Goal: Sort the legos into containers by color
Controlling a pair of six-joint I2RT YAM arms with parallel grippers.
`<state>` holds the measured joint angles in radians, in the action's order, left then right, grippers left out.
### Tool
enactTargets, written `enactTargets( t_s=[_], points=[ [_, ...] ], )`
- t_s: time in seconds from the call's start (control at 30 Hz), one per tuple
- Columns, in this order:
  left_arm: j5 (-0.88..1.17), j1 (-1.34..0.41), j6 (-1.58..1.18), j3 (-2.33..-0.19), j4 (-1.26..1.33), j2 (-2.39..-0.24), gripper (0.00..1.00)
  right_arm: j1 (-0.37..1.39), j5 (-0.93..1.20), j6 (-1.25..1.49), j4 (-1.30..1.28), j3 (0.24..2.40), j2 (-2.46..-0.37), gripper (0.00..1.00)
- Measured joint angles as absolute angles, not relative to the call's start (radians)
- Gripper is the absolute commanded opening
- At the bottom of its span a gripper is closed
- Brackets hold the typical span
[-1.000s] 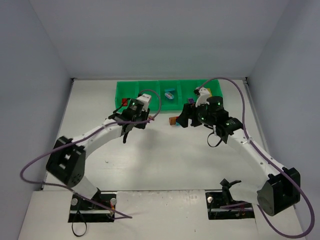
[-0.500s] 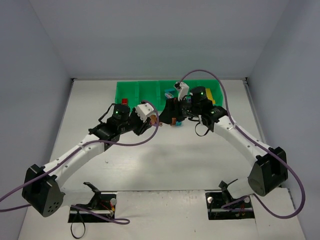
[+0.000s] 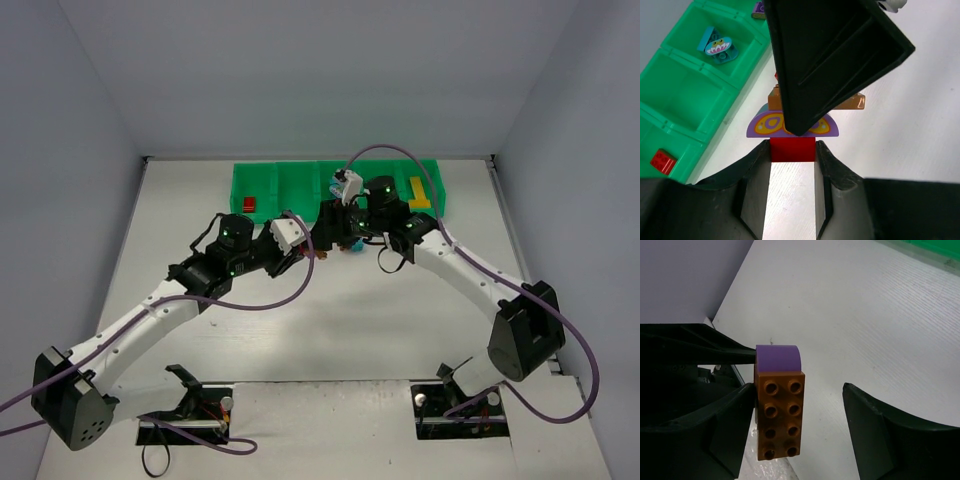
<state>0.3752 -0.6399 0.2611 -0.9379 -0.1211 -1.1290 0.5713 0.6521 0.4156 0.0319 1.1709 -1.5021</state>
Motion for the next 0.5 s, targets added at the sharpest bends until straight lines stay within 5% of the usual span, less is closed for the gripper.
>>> enactTargets(
  t_s=[0.1, 0.23, 0.3, 0.43, 0.5],
  points=[
    [0.373, -0.64, 0.262, -0.922, -0.123, -1.118, 0.0, 0.577, 0.661, 0.428, 0.049, 1.171, -1.504, 0.49],
    [0.365, -0.64, 0.262, -0.908, -0.121, -1.115, 0.0, 0.583, 0.673, 0.448, 0.065, 1.171, -1.504, 0.1],
    [0.364, -0.64, 0.261, -0.905, -0.116, -1.114, 0.0, 0.582, 0.679, 0.453, 0.067, 1.169, -1.504, 0.0],
    [0.356, -0.641, 0.259, -0.898, -0.099, -1.114, 0.0, 0.577, 0.685, 0.455, 0.077, 1.164, -1.504, 0.0],
    [0.351, -0.643, 0.258, -0.894, -0.094, -1.114, 0.0, 0.575, 0.69, 0.459, 0.083, 1.158, -1.504, 0.16]
  ],
)
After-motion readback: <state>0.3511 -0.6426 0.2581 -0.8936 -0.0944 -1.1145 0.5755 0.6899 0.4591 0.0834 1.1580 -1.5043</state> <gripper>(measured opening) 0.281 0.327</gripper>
